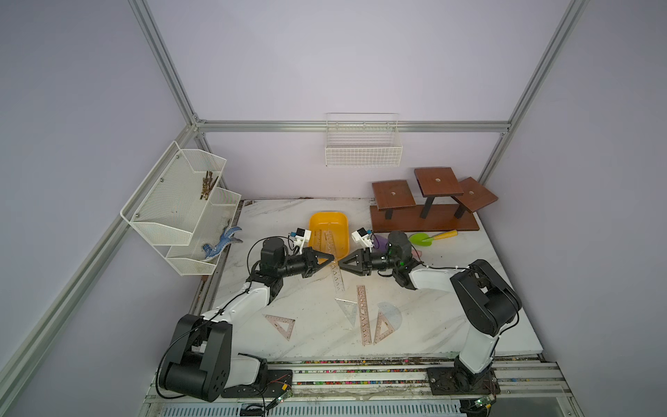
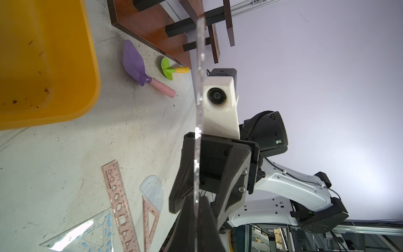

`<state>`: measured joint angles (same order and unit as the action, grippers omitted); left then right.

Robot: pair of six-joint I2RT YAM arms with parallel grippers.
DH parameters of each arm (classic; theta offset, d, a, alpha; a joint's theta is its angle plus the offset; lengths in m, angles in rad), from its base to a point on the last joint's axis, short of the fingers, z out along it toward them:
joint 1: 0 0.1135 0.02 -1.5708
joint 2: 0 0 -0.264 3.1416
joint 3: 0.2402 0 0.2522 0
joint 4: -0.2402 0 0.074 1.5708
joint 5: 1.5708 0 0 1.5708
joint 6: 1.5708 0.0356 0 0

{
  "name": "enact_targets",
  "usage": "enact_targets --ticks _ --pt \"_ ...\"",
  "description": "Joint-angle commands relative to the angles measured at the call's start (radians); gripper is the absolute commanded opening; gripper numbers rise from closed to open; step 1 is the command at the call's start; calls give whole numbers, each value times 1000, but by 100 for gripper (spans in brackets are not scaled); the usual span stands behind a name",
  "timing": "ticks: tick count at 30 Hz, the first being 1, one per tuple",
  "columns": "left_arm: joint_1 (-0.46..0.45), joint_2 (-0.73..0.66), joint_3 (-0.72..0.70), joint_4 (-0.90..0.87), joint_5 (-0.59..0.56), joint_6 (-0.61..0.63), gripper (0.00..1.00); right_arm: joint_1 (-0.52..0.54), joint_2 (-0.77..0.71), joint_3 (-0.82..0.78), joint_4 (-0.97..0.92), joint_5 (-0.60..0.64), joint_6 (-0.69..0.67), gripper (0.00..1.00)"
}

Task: Put the scattered rulers into the storage box
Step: Pick up the ruler from the center of the board.

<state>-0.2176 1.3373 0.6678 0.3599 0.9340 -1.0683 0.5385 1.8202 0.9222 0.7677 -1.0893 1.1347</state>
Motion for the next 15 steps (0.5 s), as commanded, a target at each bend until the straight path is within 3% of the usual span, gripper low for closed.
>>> enact_targets --ticks 1,11,15 --pt "1 10 23 76 31 -21 0 0 18 33 -53 6 -50 41" --pt "1 34 35 77 23 -12 0 3 57 66 142 -36 108 16" --pt "1 40 44 60 15 6 0 3 56 84 112 -43 102 4"
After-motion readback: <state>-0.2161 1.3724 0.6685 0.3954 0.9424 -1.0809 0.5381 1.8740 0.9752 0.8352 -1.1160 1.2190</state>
